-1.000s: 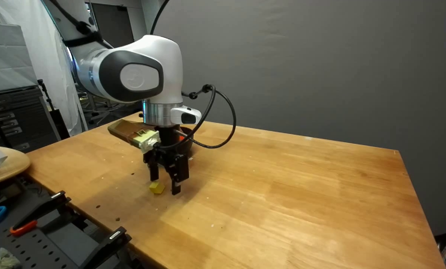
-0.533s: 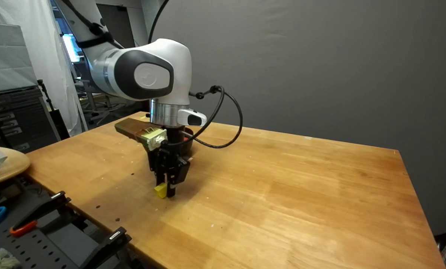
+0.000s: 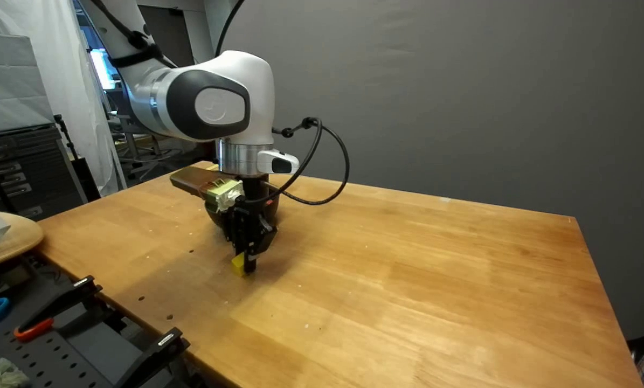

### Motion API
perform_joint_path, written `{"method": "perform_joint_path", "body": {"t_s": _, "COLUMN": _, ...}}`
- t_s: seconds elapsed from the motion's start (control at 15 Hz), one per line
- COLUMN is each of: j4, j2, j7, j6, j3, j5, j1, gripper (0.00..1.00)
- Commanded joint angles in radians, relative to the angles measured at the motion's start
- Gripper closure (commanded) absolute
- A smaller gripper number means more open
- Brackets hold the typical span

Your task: Place all the blocks inside the black bowl

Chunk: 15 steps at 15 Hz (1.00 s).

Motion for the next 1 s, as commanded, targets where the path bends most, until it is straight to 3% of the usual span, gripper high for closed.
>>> {"method": "perform_joint_path", "body": {"t_s": 0.0, "j4": -0.019, "j2": -0.054, "j7": 0.025, "j6": 0.162, "j3": 0.048, "j5": 0.048, "j1": 0.016, "gripper": 0.86}}
{"method": "perform_joint_path", "body": {"t_s": 0.13, "j4": -0.015, "j2": -0.069, "j7": 0.049, "j6": 0.259, "j3": 0.064, "j5": 0.037, "j1": 0.042, "gripper": 0.86}}
{"method": "perform_joint_path", "body": {"t_s": 0.27, "j4": -0.002, "j2": -0.073, "j7": 0.096, "j6": 0.339, "j3": 0.034, "j5": -0.02, "j1": 0.097, "gripper": 0.86}}
{"method": "perform_joint_path", "body": {"t_s": 0.33, "j4": 0.004, "j2": -0.079, "j7": 0.123, "j6": 0.356, "j3": 0.003, "j5": -0.057, "j1": 0.131, "gripper": 0.86}}
{"method": "perform_joint_path", "body": {"t_s": 0.6, "j4": 0.031, "j2": -0.118, "j7": 0.333, "j6": 0.361, "j3": -0.235, "j5": -0.313, "j1": 0.34, "gripper": 0.86}}
{"method": "perform_joint_path", "body": {"t_s": 0.73, "j4": 0.048, "j2": -0.132, "j7": 0.405, "j6": 0.36, "j3": -0.29, "j5": -0.393, "j1": 0.397, "gripper": 0.86}}
{"method": "perform_joint_path", "body": {"t_s": 0.93, "j4": 0.058, "j2": -0.139, "j7": 0.416, "j6": 0.369, "j3": -0.269, "j5": -0.397, "j1": 0.414, "gripper": 0.86}}
